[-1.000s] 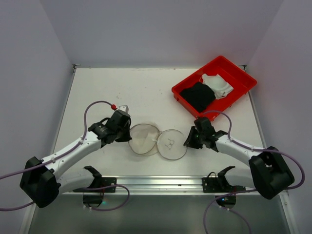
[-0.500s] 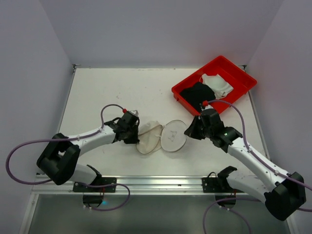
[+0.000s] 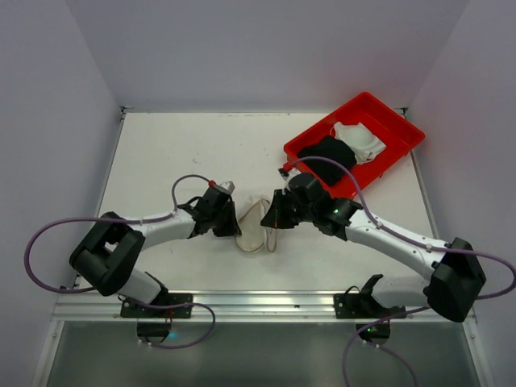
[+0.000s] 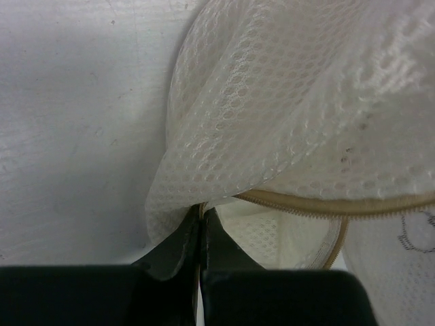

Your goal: Unzip the laundry bag and remove the bra

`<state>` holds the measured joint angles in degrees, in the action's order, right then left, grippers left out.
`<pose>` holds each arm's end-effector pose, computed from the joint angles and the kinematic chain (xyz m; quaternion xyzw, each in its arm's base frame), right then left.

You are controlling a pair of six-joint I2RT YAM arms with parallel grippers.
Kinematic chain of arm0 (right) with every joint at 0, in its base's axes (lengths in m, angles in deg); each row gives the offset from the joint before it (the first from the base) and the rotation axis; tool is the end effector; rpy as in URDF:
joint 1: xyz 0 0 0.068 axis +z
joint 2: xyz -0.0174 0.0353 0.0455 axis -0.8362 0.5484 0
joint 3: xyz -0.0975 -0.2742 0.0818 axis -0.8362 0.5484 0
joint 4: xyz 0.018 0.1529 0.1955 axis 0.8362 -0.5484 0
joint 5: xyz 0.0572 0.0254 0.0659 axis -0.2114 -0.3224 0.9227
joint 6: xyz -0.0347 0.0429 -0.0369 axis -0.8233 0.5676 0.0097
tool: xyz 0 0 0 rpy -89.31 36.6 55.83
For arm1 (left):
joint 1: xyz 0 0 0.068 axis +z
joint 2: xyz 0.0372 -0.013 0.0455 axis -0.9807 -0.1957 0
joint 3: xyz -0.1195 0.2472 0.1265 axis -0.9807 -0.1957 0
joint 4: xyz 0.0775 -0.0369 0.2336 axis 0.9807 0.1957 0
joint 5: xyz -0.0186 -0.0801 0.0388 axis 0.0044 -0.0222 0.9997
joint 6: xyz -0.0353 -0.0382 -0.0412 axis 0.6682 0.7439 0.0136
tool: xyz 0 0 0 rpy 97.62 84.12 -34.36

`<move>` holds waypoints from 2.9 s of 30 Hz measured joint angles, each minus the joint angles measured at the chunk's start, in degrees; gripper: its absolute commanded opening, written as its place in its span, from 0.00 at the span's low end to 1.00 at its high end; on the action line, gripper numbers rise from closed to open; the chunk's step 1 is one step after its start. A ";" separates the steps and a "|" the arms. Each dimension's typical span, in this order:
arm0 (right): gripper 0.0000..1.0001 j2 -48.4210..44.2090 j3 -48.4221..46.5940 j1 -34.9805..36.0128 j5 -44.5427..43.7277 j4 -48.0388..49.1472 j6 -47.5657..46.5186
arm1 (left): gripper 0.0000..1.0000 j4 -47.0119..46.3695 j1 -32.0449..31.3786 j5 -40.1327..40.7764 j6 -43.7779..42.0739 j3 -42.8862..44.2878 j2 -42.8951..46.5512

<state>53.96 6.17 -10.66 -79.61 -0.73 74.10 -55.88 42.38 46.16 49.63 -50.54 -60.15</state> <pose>0.1723 0.1906 0.2904 -0.0553 0.8957 0.3564 0.2601 0.2122 -0.1641 0.1717 -0.0356 0.9543 -0.2307 0.1869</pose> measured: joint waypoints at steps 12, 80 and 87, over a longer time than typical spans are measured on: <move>0.01 18.64 -1.79 3.21 7.06 18.36 0.57 | 0.00 -6.25 0.02 -1.46 4.72 -6.67 4.31; 0.99 3.72 -12.96 -9.38 -9.40 2.05 -11.23 | 1.00 21.79 9.53 14.82 0.17 6.03 32.59; 0.99 -19.67 -12.55 -24.37 -20.76 -9.35 -14.34 | 1.00 22.95 27.19 9.49 -7.65 11.98 28.98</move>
<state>34.28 -6.38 -35.03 -100.37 -10.08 59.76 -32.93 69.57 55.65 41.98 -38.56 -31.17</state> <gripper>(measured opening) 0.986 0.997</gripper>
